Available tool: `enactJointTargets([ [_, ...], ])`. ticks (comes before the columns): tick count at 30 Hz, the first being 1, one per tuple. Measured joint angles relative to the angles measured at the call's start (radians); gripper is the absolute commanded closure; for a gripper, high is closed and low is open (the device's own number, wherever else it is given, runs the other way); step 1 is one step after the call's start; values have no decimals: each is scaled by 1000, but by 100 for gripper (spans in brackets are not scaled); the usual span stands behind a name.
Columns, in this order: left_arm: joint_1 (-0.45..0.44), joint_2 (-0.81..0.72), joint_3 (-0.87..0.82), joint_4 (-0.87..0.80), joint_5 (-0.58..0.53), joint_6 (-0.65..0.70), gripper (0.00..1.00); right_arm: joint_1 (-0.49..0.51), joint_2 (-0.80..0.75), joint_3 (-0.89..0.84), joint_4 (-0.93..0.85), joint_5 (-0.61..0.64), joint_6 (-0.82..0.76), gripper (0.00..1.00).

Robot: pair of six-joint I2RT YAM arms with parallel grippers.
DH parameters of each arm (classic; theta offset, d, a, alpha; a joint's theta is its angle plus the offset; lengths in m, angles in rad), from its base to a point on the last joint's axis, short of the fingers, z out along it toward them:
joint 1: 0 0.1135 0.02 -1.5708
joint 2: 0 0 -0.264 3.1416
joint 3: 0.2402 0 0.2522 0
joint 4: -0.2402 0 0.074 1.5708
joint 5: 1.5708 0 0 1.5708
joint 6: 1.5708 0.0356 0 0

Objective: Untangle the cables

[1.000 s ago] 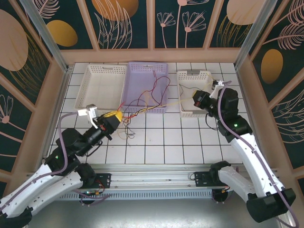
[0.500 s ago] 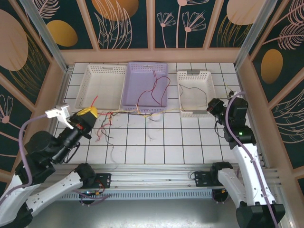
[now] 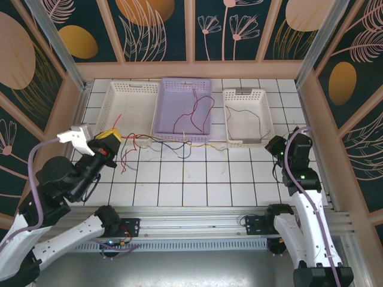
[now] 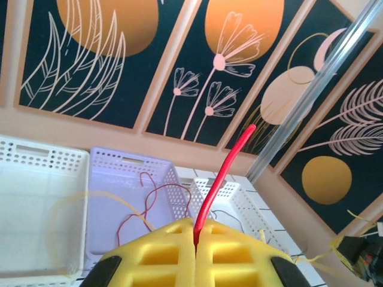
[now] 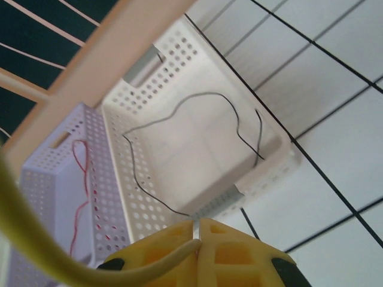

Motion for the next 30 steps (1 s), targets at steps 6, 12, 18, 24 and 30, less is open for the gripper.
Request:
enactJointTargets([
  [6, 0, 96, -11, 88, 32, 3, 100, 90, -8, -66, 4, -5, 0, 100],
  [12, 0, 192, -58, 191, 109, -13, 100, 333, 33, -85, 55, 20, -8, 100],
  [18, 0, 276, -91, 267, 170, -37, 100, 484, 127, -85, 138, 39, -42, 80],
  [24, 0, 325, -123, 315, 212, -55, 100, 537, 140, -85, 288, -20, -109, 59],
  [30, 0, 390, -130, 363, 264, -76, 100, 634, 246, -62, 410, -95, -195, 49],
])
